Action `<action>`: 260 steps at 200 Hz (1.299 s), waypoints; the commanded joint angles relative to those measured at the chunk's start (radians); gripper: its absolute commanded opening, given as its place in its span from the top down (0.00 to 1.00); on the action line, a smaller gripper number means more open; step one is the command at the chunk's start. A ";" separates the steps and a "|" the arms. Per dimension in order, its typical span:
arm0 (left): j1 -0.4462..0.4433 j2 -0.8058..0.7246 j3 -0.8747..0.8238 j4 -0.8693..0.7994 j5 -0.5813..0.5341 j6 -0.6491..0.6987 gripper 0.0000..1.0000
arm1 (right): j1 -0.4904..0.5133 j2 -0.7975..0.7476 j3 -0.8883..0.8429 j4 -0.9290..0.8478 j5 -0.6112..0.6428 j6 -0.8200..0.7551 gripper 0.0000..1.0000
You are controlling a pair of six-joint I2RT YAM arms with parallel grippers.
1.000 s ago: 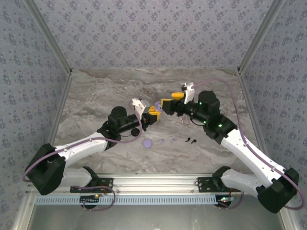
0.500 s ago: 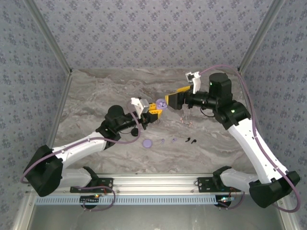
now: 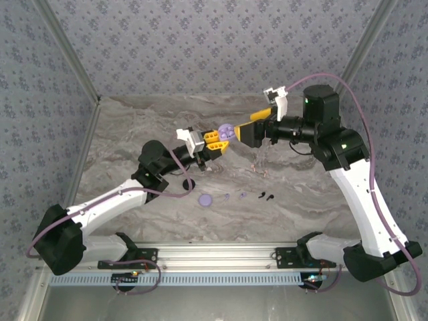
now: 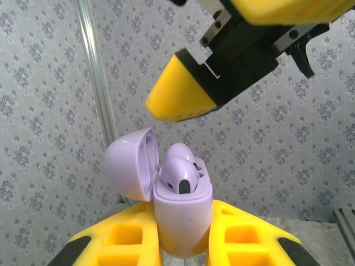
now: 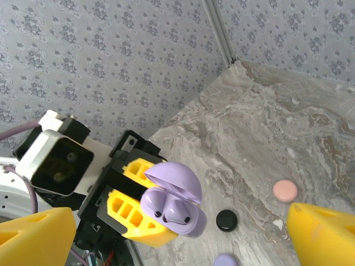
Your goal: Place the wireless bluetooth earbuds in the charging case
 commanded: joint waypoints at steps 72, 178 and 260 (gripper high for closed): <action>-0.008 -0.003 0.046 0.047 0.053 -0.002 1.00 | 0.058 0.079 0.028 0.009 -0.135 0.020 0.00; -0.008 0.012 0.034 -0.007 -0.017 0.003 1.00 | 0.121 0.057 0.018 0.058 -0.226 0.003 0.00; -0.007 0.039 0.046 -0.017 -0.013 -0.010 1.00 | 0.121 -0.025 -0.091 0.057 -0.087 -0.016 0.00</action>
